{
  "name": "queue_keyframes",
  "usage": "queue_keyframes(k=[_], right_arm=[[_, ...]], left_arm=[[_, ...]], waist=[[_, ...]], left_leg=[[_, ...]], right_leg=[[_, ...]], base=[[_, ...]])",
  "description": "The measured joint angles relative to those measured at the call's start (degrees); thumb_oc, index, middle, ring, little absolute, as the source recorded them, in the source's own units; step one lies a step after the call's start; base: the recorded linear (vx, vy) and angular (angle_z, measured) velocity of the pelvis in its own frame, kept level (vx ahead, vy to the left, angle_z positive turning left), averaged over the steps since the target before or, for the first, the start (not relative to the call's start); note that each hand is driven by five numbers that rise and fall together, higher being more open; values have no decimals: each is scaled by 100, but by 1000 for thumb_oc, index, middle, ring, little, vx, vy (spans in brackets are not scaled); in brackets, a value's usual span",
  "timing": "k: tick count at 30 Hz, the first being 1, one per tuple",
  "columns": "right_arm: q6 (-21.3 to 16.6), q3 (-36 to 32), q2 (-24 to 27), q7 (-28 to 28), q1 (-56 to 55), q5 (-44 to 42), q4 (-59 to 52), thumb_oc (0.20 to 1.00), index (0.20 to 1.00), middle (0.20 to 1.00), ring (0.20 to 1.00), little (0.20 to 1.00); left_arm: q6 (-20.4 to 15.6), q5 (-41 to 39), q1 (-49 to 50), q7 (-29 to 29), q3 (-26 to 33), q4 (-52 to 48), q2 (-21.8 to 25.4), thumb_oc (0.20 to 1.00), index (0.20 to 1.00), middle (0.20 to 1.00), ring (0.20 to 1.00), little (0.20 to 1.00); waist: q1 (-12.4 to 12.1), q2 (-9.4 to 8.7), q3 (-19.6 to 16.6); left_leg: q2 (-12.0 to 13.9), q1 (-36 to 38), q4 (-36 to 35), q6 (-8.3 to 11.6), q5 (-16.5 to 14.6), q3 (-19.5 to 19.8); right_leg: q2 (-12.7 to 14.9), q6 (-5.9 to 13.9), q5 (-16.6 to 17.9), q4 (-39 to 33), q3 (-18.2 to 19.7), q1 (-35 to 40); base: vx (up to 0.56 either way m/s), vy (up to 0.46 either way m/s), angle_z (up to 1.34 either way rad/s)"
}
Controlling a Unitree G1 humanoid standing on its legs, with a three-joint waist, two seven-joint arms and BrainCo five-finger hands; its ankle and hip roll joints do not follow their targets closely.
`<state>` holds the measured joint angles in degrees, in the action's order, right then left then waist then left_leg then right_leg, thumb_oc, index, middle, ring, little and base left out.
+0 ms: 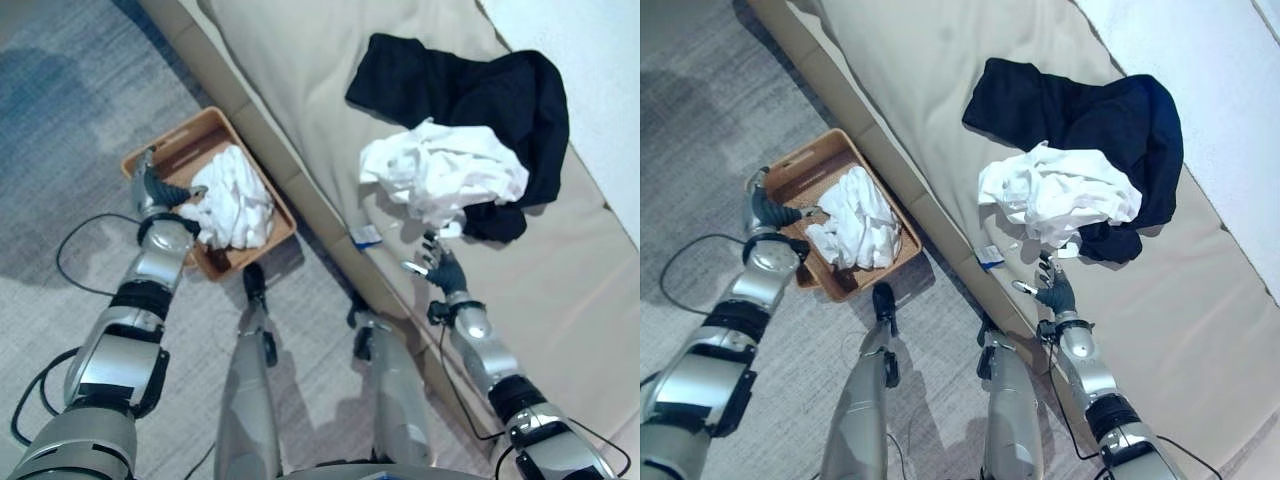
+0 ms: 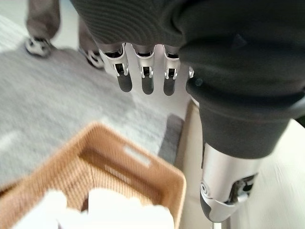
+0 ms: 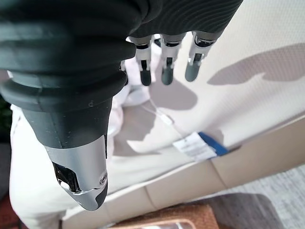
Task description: Pick up clothes into the bucket
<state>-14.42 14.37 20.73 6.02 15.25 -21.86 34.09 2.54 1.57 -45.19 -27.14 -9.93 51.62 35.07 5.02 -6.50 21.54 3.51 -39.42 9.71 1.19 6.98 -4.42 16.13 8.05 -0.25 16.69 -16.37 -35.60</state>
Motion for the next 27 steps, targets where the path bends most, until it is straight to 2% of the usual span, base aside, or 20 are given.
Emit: queue_keyframes(k=[6, 8, 11, 12, 14, 16, 19, 21, 25, 27], right_arm=[[98, -3, 40, -96, -167, 14, 2, 1000, 1000, 1000, 1000, 1000], [100, -49, 44, -91, -216, 33, -16, 1000, 1000, 1000, 1000, 1000], [110, -261, 35, -94, -361, 26, -178, 1000, 1000, 1000, 1000, 1000], [86, -449, 45, -85, -556, 11, -263, 1000, 1000, 1000, 1000, 1000], [65, -625, 58, -85, -706, -28, -281, 1000, 1000, 1000, 1000, 1000], [-17, -1006, 59, -83, -865, -29, -455, 1000, 1000, 1000, 1000, 1000], [-76, -1230, 112, 4, -922, 106, -468, 1000, 1000, 1000, 1000, 1000], [-76, -1225, 117, 166, -935, 609, -489, 1000, 1000, 1000, 1000, 1000], [-55, -1132, 283, 578, -781, 1606, -484, 1000, 1000, 1000, 1000, 1000], [-6, -1032, 419, 834, -686, 2191, -461, 1000, 1000, 1000, 1000, 1000]], left_arm=[[38, -20, 436, 79, 460, -258, -36, 1000, 1000, 1000, 1000, 1000], [-179, -217, 937, 58, 604, -896, -78, 1000, 1000, 1000, 1000, 1000], [-863, -617, 2400, 138, 1068, -2454, -447, 1000, 1000, 1000, 1000, 1000], [-1306, -898, 2929, 184, 1121, -2737, -790, 1000, 1000, 1000, 1000, 1000], [-1598, -1251, 3570, 376, 1117, -2820, -1036, 1000, 1000, 1000, 1000, 1000], [-1944, -1958, 4285, 809, 1142, -3245, -1267, 1000, 1000, 1000, 1000, 1000], [-2095, -2817, 4724, 1543, 865, -3370, -1412, 1000, 1000, 1000, 1000, 1000], [-2091, -3331, 4875, 2140, 471, -3461, -1417, 1000, 1000, 1000, 1000, 1000], [-2082, -3431, 4830, 2760, -145, -3447, -1373, 1000, 1000, 1000, 1000, 1000], [-2067, -3274, 4775, 2830, -514, -3386, -1329, 1000, 1000, 1000, 1000, 1000]], waist=[[7, 86, -167], [12, 88, -184], [-40, 107, -183], [-163, 116, -179], [-278, 125, -187], [-332, 176, -202], [-314, 243, -224], [-302, 261, -229], [-268, 393, -302], [-247, 490, -355]], left_leg=[[-15, 376, -120, 22, -6, -2], [-39, 473, -136, 15, -3, -1], [-81, 694, -248, 13, -6, -47], [-104, 908, -287, 9, -2, -84], [-118, 1225, -338, 13, -51, -116], [-118, 1412, -432, 90, -145, -157], [-150, 1601, -501, 61, -123, -172], [-150, 1801, -583, 58, -114, -203], [-130, 1941, -648, 38, -95, -288], [-125, 2049, -683, 32, -89, -337]], right_leg=[[-13, 4, 2, -192, -58, 431], [1, 10, -2, -193, -71, 513], [30, 12, -2, -261, -50, 688], [59, 16, -2, -286, -35, 867], [81, 79, -59, -318, -9, 1158], [113, 100, -113, -312, 19, 1268], [120, 104, -109, -312, 41, 1422], [114, 112, -101, -353, 90, 1564], [77, 122, -58, -425, 165, 1641], [46, 129, -24, -507, 207, 1732]], base=[[-8, -3, 2], [40, 25, 1], [67, 41, -2], [72, 30, -5], [74, 26, -5], [65, 8, -4], [66, -15, -1], [31, -29, -8], [26, -46, -11], [-1, -53, -18]])
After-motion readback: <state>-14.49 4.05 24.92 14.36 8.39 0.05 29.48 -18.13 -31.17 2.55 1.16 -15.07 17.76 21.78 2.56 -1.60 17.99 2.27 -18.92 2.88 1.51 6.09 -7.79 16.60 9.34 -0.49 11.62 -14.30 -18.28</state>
